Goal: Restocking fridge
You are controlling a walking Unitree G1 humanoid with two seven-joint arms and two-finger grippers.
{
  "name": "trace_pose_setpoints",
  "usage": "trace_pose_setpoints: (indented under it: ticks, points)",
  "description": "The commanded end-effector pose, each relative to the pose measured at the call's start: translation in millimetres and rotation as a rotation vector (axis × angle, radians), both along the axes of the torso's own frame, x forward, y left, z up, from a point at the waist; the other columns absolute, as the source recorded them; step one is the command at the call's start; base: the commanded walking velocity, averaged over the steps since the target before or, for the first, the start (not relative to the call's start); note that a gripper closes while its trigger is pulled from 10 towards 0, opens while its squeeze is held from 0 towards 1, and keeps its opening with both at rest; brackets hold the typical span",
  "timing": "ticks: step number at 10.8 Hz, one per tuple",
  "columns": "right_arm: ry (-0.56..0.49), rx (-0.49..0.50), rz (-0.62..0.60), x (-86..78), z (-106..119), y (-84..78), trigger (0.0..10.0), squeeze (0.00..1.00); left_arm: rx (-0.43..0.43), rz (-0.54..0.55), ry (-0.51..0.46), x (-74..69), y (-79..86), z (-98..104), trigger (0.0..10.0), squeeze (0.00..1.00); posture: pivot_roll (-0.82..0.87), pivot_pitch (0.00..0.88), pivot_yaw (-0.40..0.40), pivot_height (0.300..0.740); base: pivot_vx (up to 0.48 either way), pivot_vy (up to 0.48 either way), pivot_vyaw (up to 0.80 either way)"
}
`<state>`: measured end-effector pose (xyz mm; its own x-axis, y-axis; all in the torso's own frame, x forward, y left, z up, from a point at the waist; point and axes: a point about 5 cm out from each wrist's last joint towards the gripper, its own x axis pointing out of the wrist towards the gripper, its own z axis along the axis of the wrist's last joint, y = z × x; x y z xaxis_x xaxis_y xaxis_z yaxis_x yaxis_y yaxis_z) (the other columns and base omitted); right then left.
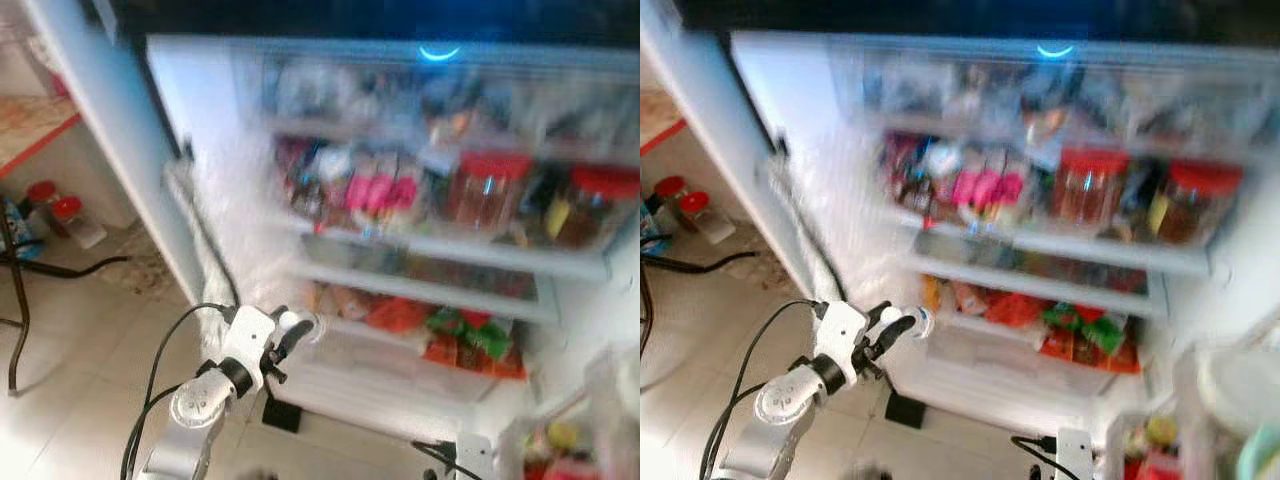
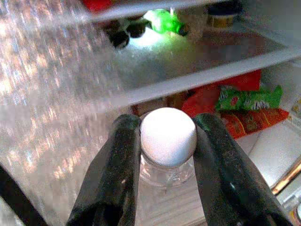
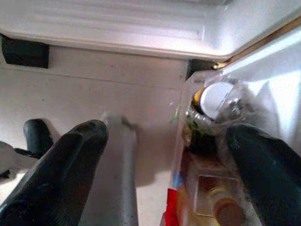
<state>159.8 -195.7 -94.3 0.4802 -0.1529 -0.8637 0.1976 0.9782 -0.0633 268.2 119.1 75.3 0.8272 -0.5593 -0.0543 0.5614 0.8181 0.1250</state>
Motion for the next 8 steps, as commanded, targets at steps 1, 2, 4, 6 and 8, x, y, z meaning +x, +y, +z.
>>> trace_pose_setpoints:
  ticks: [1, 2, 4, 6, 8]
  points:
    - [0.022, 0.005, -0.004, -5.9, -2.6, 1.0, 10.0, 0.0, 0.014, -0.016, -0.003, 0.2, -0.3, -0.3, 10.0, 0.0, -0.01, 0.07, 0.041, 0.633, 0.0, 0.0, 0.0]
    - [0.021, 0.002, -0.007, -5.5, -2.4, 0.5, 10.0, 0.0, 0.013, -0.014, -0.004, 0.7, -0.9, 0.0, 10.0, 0.0, -0.01, 0.076, 0.038, 0.633, 0.0, 0.0, 0.0]
    - [0.021, 0.001, -0.009, -5.0, -2.1, -0.2, 10.0, 0.0, 0.01, -0.011, -0.007, 1.5, -1.5, 0.6, 10.0, 0.0, -0.02, 0.081, 0.036, 0.633, 0.0, 0.0, 0.0]
    - [0.018, 0.002, -0.012, -4.3, -1.7, -0.8, 10.0, 0.0, 0.007, -0.008, -0.008, 2.5, -2.1, 1.1, 10.0, 0.0, -0.02, 0.083, 0.035, 0.633, 0.0, 0.0, 0.0]
    - [0.014, 0.003, -0.01, -3.2, -1.3, -1.3, 10.0, 0.0, 0.005, -0.004, -0.013, 3.8, -2.3, 1.7, 10.0, 0.0, -0.02, 0.087, 0.031, 0.633, 0.0, 0.0, 0.0]
